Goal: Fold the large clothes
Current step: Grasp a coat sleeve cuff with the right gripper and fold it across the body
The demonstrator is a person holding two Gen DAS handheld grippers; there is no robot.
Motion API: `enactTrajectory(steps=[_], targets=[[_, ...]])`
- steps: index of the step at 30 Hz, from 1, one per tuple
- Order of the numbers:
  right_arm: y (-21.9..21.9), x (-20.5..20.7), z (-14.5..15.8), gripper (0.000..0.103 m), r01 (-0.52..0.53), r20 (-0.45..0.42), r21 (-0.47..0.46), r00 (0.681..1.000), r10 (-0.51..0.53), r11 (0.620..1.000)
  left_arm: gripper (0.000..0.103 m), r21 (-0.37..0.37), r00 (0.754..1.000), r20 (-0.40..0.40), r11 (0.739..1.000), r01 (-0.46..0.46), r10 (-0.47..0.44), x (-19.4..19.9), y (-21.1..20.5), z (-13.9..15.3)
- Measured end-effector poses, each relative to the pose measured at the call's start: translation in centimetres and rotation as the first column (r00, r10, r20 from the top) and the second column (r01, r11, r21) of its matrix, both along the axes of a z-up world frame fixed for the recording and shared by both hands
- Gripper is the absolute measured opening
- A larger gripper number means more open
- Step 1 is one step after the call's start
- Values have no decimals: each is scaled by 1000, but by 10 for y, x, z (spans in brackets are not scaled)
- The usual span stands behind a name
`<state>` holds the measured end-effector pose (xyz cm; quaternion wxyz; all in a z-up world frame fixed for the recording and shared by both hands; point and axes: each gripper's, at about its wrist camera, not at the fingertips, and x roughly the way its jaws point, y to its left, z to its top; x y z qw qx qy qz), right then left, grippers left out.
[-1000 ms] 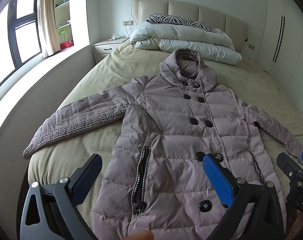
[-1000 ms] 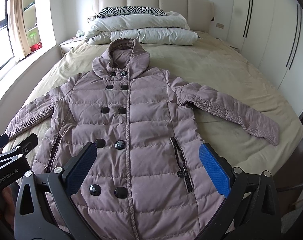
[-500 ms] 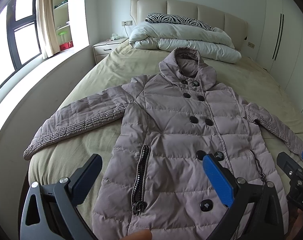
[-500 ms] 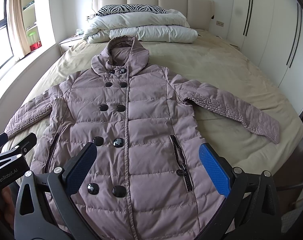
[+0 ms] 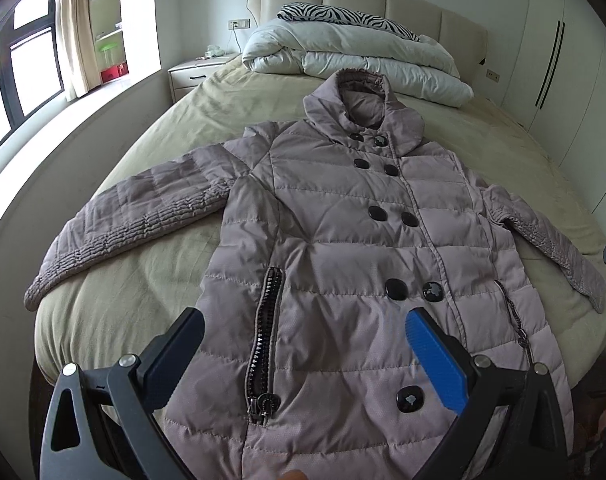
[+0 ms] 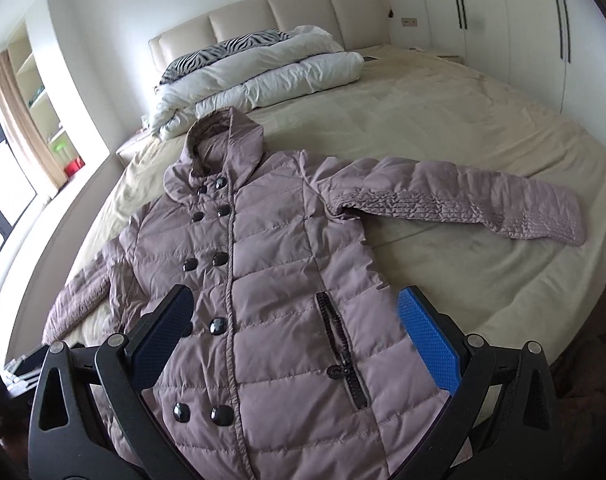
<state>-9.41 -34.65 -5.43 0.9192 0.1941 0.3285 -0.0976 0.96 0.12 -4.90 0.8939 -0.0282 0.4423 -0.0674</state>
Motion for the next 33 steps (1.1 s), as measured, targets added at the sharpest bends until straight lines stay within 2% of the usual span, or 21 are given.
enactTrajectory(steps=[3,5,7,9,11,12,15,17,18,22,25,27,28,29,32,33], targets=[[-90,-12,-21,103,113,54,174,991,-124,978,103,-148,997,-56,988,36,-44,9,3,-14],[-154,-21,-45,102,192,62,316,973,-222,929,103,-212,997,-44,976,50,-60,14,0,-20],[-215,-32,-74,100,235,67,474,951,-301,849,103,-186,998,-18,981,62,-67,17,-11,-23],[-268,-45,-101,96,259,72,607,923,-377,751,103,-180,995,-41,980,84,-93,21,-20,-26],[-315,-61,-123,95,320,55,670,878,-475,670,103,-169,992,-89,982,78,-94,26,-27,-30],[-333,-68,-129,94,345,58,676,856,-514,651,103,-160,992,-100,985,64,-81,29,-28,-31],[-387,-84,-138,92,405,80,651,804,-589,642,103,-208,993,-95,977,47,-68,35,-24,-36],[-420,-90,-145,91,428,82,647,783,-616,631,103,-257,992,-113,966,31,-62,41,-21,-39],[-434,-89,-149,91,430,81,644,784,-615,633,103,-271,990,-129,962,28,-65,44,-22,-42],[-475,-69,-172,85,440,12,623,822,-570,647,103,-319,980,-169,947,45,-103,49,-35,-53],[-494,-53,-185,71,474,-41,575,831,-555,667,103,-329,974,-187,942,61,-128,48,-45,-59],[-503,-45,-186,66,479,-53,529,843,-536,701,103,-327,972,-183,942,78,-144,46,-49,-59],[-504,-40,-186,58,484,-67,499,849,-524,719,103,-331,972,-182,940,82,-149,45,-50,-59],[-505,-36,-185,43,490,-85,464,854,-513,738,103,-335,972,-179,938,85,-152,45,-50,-59],[-497,-27,-171,22,497,-118,372,863,-491,784,103,-341,974,-165,936,89,-153,43,-47,-56],[-492,-27,-163,21,496,-116,333,865,-487,802,103,-345,975,-160,934,91,-154,42,-46,-55]])
